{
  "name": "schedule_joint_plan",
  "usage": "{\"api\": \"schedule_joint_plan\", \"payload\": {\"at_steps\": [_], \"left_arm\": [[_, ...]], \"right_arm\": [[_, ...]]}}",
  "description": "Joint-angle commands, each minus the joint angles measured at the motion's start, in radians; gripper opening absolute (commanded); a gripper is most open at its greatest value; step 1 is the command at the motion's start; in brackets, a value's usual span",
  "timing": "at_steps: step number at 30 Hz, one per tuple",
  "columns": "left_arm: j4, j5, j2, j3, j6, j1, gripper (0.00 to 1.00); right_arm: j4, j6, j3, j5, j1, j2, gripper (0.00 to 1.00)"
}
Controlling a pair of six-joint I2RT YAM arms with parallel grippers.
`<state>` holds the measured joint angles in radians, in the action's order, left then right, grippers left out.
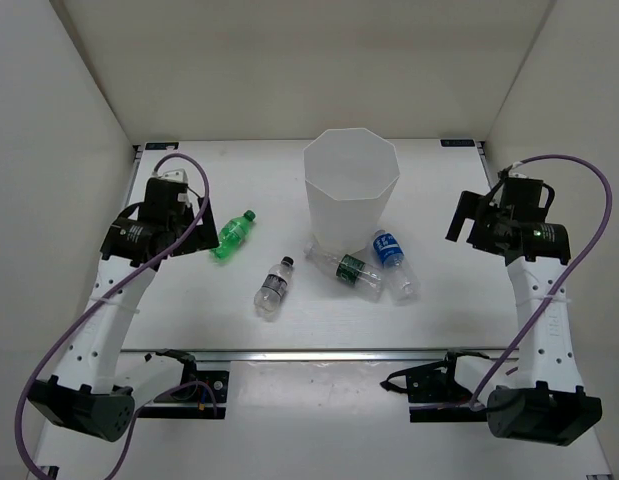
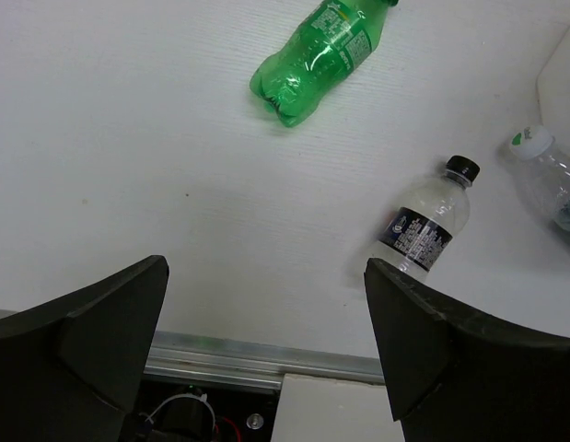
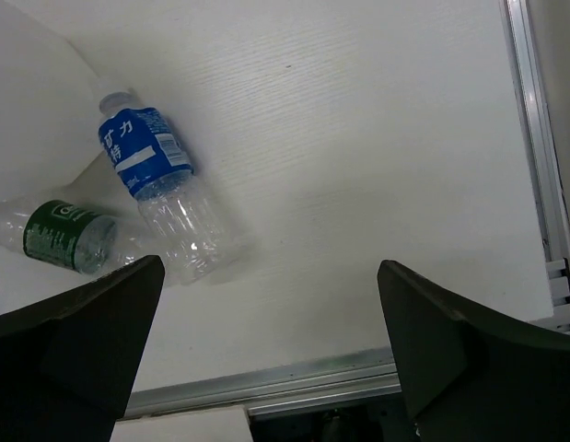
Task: Put the plastic bottles in the bin
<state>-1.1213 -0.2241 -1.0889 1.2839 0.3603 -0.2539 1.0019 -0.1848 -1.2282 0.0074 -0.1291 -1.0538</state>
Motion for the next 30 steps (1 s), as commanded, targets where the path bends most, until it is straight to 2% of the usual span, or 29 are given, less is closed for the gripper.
{"api": "schedule_joint_plan", "payload": {"at_steps": [1,7,9,17,21,27,30], "left_arm": [[-0.026,0.006,0.023,-0.001,0.016,0.001,0.99],[0.000,0.046,0.050,-0.047,0.014,-0.018,0.99],[0.014,0.063,0.055,-0.060,0.003,-0.024,0.98],[0.055,0.100,0.087,-0.126,0.000,-0.033,0.99],[0.060,0.112,0.083,-0.138,-0.004,-0.039,0.98],[0.080,0.138,0.092,-0.166,-0.014,-0.036,0.99],[0.078,0.141,0.089,-0.175,-0.017,-0.039,0.98]], "right_arm": [[-0.034,0.031,-0.028,-0.031,0.029,0.028,0.99],[-0.103,0.018,0.031,0.100,0.201,0.055,0.99],[-0.144,0.007,0.077,0.082,0.238,0.048,0.99],[-0.338,-0.038,0.255,-0.050,0.224,-0.027,0.99],[-0.416,-0.030,0.301,-0.052,0.250,-0.100,0.99],[-0.644,-0.070,0.413,-0.162,0.287,-0.118,0.98],[-0.704,-0.062,0.437,-0.118,0.324,-0.155,0.97]]}}
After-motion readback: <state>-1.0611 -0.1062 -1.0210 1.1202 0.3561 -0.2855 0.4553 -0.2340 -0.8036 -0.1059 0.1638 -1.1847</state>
